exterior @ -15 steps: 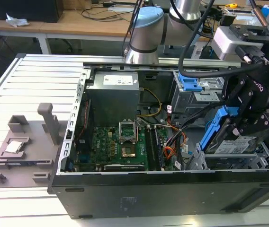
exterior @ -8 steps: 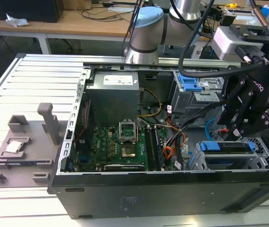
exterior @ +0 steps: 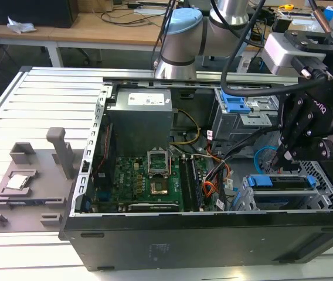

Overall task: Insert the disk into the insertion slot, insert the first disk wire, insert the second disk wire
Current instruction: 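Insert the disk into the insertion slot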

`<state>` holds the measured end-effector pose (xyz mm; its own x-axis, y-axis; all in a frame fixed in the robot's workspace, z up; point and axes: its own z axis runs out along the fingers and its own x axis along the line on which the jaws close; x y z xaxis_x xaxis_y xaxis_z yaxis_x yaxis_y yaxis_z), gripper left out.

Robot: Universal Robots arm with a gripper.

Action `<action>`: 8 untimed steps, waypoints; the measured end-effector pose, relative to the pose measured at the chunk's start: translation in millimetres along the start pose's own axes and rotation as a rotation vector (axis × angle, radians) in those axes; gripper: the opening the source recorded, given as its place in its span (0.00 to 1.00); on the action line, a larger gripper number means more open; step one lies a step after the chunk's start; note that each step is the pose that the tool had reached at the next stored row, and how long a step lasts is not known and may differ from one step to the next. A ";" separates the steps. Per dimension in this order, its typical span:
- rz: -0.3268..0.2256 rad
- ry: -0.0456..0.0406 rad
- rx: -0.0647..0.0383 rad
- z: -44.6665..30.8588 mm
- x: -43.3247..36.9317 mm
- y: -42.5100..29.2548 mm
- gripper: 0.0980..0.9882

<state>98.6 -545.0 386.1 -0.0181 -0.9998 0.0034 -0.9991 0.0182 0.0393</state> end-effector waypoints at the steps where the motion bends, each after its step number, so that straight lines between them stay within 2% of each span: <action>1: 0.000 0.0000 0.000 0.0 0.0 0.0 0.01; 6: 0.000 -0.0001 0.000 0.1 0.0 0.0 0.01; 8: 0.000 -0.0003 0.000 0.1 -0.1 -4.4 0.01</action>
<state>103.0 -545.0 385.8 -0.0182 -0.9998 0.0031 -0.9991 0.0183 0.0393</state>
